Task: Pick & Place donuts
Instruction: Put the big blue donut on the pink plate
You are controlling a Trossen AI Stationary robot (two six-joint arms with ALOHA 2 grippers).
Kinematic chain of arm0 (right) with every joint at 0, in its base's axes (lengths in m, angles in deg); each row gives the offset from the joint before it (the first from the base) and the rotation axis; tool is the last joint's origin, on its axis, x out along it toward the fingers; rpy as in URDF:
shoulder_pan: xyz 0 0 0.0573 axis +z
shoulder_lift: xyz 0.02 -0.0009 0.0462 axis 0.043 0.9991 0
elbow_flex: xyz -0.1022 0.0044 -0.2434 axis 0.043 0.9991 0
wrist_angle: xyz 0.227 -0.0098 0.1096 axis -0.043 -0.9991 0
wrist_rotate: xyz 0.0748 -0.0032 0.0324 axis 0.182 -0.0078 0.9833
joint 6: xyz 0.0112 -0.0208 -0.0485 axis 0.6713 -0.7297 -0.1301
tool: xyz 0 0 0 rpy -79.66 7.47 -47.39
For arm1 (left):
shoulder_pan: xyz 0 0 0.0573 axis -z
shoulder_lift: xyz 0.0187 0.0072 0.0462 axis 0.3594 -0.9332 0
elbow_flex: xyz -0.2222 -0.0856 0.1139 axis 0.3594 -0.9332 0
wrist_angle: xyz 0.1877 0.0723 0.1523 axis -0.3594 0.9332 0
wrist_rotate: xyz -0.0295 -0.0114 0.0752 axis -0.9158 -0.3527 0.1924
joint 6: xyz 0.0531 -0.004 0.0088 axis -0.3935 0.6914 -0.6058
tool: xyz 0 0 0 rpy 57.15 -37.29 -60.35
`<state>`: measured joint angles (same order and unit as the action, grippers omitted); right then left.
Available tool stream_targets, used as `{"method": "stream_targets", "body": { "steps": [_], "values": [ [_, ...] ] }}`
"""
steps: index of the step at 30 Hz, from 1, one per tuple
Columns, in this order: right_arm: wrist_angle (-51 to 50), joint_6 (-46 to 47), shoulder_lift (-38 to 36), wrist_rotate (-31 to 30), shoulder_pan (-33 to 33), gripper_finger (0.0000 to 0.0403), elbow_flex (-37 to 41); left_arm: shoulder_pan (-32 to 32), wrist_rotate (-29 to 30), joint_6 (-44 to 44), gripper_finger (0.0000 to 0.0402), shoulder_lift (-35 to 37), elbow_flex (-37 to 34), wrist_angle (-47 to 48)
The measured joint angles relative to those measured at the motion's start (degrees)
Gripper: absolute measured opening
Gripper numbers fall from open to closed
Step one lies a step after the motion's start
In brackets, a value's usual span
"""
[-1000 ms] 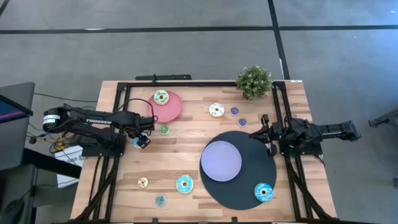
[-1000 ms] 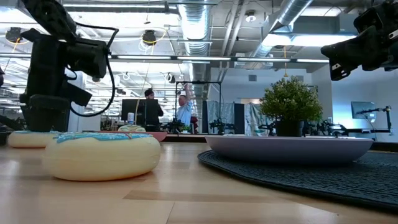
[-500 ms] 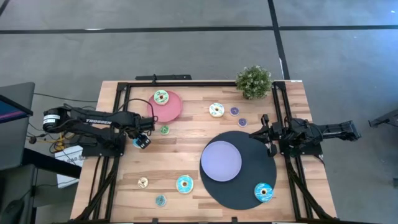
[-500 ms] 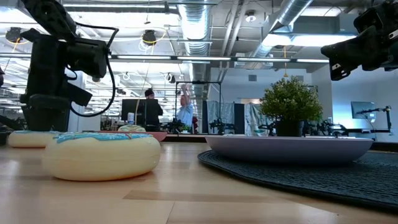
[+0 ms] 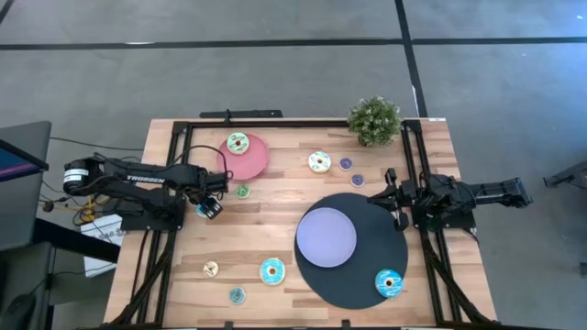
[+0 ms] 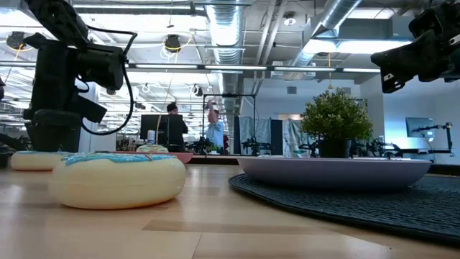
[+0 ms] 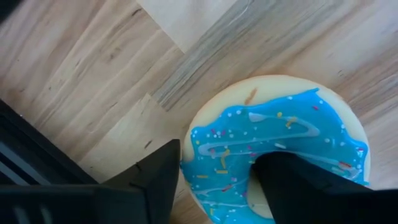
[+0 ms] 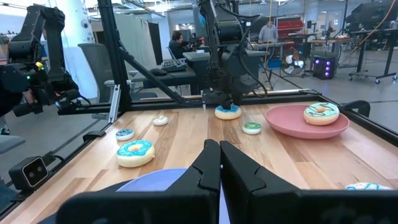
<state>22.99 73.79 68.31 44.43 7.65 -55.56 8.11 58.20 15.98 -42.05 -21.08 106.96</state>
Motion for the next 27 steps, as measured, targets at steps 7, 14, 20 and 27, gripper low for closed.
{"method": "stream_targets", "body": {
  "steps": [7,14,20,27],
  "values": [
    [0.0,0.0,0.0,0.0,0.0,0.0,0.0,0.0,0.1,0.7,0.0189,0.0,0.0,0.0],
    [0.0,0.0,0.0,0.0,0.0,0.0,0.0,0.0,0.2,0.6,0.0182,0.0,0.0,-1.7],
    [0.0,0.0,0.0,0.0,0.0,0.0,0.0,0.0,0.2,-1.2,0.0174,0.0,0.0,-4.5],
    [0.0,0.0,0.0,0.0,0.0,0.0,0.0,0.0,0.1,-1.4,0.0165,0.0,0.6,-6.2]
  ]
}}
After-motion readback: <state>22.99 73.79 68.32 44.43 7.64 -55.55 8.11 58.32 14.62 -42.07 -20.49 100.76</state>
